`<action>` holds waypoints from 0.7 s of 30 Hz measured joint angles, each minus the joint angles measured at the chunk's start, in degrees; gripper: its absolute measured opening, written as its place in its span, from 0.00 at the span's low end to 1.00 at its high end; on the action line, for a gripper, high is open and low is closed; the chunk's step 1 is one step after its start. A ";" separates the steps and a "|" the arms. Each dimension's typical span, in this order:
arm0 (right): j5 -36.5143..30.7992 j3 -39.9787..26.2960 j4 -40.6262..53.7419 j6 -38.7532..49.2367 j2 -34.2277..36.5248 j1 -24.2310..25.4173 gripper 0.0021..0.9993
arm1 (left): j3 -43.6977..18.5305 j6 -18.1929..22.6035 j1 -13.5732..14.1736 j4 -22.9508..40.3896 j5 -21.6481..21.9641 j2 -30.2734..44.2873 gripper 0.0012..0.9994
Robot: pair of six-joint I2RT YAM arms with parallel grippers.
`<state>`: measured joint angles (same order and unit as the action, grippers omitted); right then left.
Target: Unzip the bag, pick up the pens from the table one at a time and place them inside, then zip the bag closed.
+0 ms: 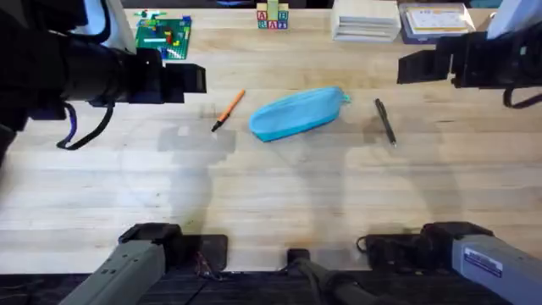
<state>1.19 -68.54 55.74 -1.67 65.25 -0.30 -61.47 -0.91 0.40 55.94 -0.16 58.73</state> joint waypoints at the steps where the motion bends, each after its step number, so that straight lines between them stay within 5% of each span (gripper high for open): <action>1: 0.00 -0.02 -0.02 0.00 0.00 0.00 1.00 | 0.00 0.00 0.00 0.11 0.00 0.03 0.99; 21: 0.11 -0.02 0.01 0.02 0.00 0.00 1.00 | 0.00 0.00 0.00 0.59 0.00 0.08 0.99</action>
<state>1.30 -68.55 55.75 -1.65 65.25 -0.30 -61.47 -0.91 0.40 56.53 -0.16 58.81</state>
